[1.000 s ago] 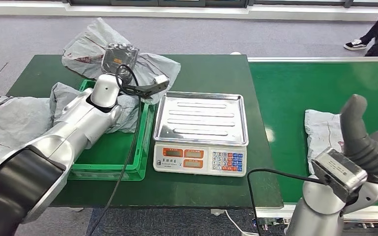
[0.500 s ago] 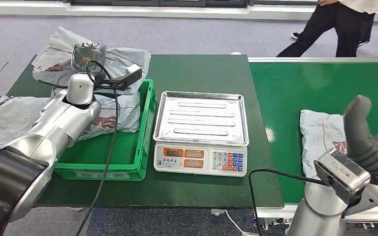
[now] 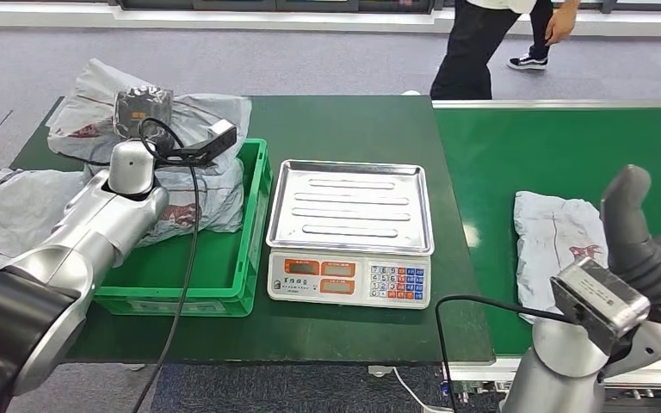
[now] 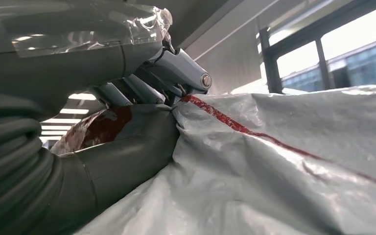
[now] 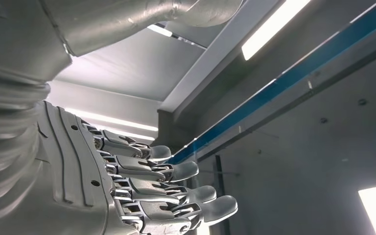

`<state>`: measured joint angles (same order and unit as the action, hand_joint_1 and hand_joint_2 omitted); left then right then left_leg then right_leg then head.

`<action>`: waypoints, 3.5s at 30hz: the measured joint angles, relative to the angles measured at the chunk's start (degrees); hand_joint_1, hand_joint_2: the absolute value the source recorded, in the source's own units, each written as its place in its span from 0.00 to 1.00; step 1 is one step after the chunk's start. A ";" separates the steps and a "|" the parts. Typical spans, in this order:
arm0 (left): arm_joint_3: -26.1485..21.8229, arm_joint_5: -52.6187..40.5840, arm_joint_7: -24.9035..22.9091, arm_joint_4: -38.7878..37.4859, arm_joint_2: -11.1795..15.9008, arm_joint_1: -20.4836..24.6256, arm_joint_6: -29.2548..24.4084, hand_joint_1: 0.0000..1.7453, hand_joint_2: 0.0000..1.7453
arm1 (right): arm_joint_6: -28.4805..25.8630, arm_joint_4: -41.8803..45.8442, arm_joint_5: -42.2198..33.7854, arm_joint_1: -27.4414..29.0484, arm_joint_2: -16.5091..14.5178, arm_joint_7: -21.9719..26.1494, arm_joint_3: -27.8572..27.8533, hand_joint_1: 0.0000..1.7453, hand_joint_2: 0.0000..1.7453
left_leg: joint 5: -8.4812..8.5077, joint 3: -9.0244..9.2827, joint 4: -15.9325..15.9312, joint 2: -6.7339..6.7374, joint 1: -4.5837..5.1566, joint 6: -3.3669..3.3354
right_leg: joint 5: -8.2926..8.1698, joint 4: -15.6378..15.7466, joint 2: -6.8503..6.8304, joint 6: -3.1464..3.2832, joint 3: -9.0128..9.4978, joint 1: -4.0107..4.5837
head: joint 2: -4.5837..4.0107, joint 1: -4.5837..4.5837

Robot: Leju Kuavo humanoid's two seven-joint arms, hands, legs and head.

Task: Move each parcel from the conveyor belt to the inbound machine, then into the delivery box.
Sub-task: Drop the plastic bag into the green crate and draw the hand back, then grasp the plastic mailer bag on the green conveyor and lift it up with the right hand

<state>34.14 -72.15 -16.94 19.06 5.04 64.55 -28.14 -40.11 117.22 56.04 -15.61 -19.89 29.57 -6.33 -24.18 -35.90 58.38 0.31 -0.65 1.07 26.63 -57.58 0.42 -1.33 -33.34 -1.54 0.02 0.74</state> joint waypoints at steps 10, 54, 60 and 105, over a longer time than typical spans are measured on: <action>-3.92 -2.98 -0.22 -0.21 0.66 -3.13 0.45 0.00 1.00 | 0.00 0.07 -0.14 0.02 0.00 -0.07 -0.03 0.00 1.00 | 0.00 -0.01 0.00 -0.05 -0.02 0.00 | 0.02 0.00 -0.04 0.01 0.03 0.00 | 0.00 0.00; -30.52 6.85 41.00 35.43 -7.55 -21.66 -0.27 0.00 1.00 | 0.02 -2.85 3.29 0.23 0.09 -2.10 -2.86 0.00 1.00 | -0.03 -0.02 -0.01 -0.04 -0.01 0.02 | 0.05 0.01 -0.02 0.05 0.00 0.01 | 0.00 0.01; -32.13 16.48 50.09 49.29 -11.00 -30.40 1.60 0.00 1.00 | 0.11 -8.68 8.13 -0.87 0.07 -4.78 -4.55 0.00 1.00 | -0.04 -0.02 -0.02 -0.07 0.00 0.01 | 0.09 0.02 -0.05 0.03 0.04 0.00 | 0.00 0.00; -4.27 52.61 57.23 102.55 -5.25 -57.91 -4.20 0.00 1.00 | 4.53 -83.15 32.13 -17.18 22.42 -48.49 -23.17 0.00 1.00 | -0.13 -0.02 0.03 -0.26 0.04 -0.08 | 0.13 0.08 -0.23 -0.03 0.12 -0.03 | 0.00 0.00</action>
<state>29.87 -19.53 40.29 121.61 -0.21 6.63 -32.34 -35.57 34.07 88.17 -32.79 2.53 -18.92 -29.50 -24.31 -35.91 58.41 0.04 -0.61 0.99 26.76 -57.50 0.19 -1.37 -33.22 -1.58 0.02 0.74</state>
